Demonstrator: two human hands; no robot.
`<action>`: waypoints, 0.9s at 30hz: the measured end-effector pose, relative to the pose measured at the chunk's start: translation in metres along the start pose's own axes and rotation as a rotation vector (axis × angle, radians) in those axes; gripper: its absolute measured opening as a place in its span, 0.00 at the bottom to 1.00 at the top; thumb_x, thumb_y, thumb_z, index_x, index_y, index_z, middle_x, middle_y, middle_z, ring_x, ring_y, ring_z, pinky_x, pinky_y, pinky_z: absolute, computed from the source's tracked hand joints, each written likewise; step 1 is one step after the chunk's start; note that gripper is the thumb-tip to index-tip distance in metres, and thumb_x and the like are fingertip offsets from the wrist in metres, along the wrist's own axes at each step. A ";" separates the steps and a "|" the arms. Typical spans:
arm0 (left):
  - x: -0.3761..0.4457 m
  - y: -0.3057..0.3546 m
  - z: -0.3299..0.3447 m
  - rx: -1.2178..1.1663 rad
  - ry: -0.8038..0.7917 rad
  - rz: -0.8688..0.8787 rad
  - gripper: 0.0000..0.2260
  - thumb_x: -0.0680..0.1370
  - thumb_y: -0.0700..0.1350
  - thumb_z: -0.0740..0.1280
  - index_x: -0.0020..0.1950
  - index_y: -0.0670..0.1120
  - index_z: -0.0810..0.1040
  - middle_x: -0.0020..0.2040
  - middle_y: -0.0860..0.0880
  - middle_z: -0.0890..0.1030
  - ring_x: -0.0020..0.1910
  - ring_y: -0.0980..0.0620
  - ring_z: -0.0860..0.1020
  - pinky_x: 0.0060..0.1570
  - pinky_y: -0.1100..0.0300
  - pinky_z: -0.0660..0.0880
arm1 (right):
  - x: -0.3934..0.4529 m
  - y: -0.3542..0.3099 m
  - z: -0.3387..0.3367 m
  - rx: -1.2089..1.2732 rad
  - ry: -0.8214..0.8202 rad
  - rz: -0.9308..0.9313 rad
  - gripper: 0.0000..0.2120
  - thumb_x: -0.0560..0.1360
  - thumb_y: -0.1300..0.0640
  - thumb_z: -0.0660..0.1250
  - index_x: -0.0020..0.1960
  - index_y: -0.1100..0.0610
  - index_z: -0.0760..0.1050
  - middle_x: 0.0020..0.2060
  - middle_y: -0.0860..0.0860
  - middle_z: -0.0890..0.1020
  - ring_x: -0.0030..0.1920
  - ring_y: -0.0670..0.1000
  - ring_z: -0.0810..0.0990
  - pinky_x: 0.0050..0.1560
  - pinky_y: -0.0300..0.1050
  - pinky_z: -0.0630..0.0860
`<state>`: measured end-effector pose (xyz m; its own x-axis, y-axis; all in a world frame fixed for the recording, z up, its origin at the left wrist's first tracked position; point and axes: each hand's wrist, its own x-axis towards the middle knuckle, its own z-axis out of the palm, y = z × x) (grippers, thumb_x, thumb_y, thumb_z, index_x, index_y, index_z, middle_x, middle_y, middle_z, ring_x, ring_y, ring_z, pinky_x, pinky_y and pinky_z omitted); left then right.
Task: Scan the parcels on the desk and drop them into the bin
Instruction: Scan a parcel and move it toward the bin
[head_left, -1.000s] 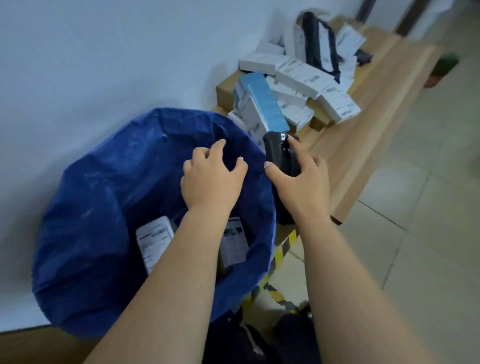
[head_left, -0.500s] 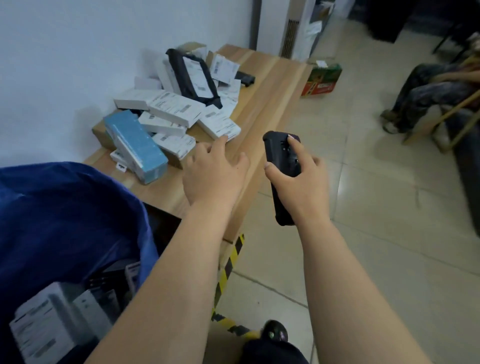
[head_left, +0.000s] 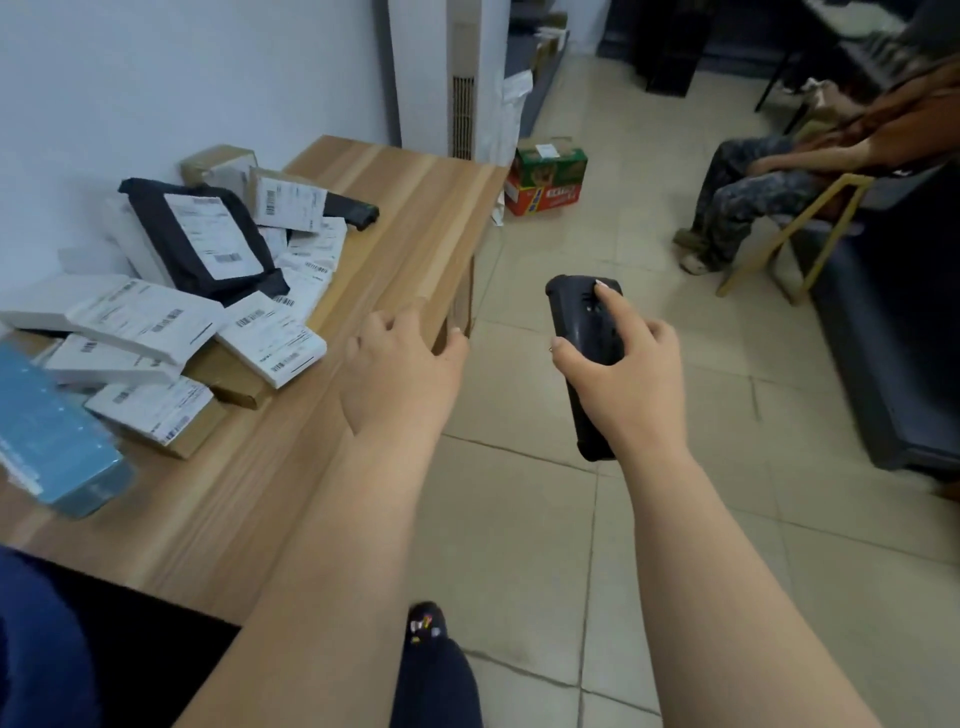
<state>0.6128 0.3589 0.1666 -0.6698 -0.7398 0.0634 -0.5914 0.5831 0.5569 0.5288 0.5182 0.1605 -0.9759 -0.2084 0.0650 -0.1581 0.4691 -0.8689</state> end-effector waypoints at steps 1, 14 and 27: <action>0.014 0.007 0.004 -0.002 0.005 0.008 0.25 0.80 0.58 0.60 0.77 0.54 0.65 0.70 0.45 0.69 0.66 0.43 0.68 0.61 0.50 0.67 | 0.015 0.001 0.001 0.003 0.002 0.008 0.32 0.72 0.45 0.72 0.73 0.34 0.66 0.60 0.44 0.68 0.52 0.40 0.72 0.44 0.31 0.64; 0.227 0.070 0.045 0.024 0.026 0.013 0.26 0.80 0.59 0.59 0.77 0.54 0.64 0.70 0.45 0.69 0.67 0.43 0.67 0.63 0.48 0.67 | 0.234 -0.029 0.068 0.059 0.014 -0.008 0.31 0.73 0.44 0.72 0.73 0.34 0.66 0.60 0.45 0.68 0.52 0.42 0.73 0.48 0.38 0.67; 0.398 0.123 0.135 0.110 0.125 -0.237 0.25 0.80 0.59 0.59 0.75 0.52 0.66 0.69 0.45 0.70 0.64 0.42 0.69 0.60 0.49 0.68 | 0.467 -0.012 0.121 0.027 -0.262 -0.073 0.31 0.73 0.45 0.72 0.73 0.33 0.65 0.62 0.46 0.67 0.55 0.45 0.74 0.52 0.41 0.69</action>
<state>0.2125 0.1814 0.1482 -0.4503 -0.8916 0.0477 -0.7746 0.4166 0.4759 0.0936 0.3112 0.1416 -0.8895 -0.4570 0.0016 -0.2187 0.4227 -0.8795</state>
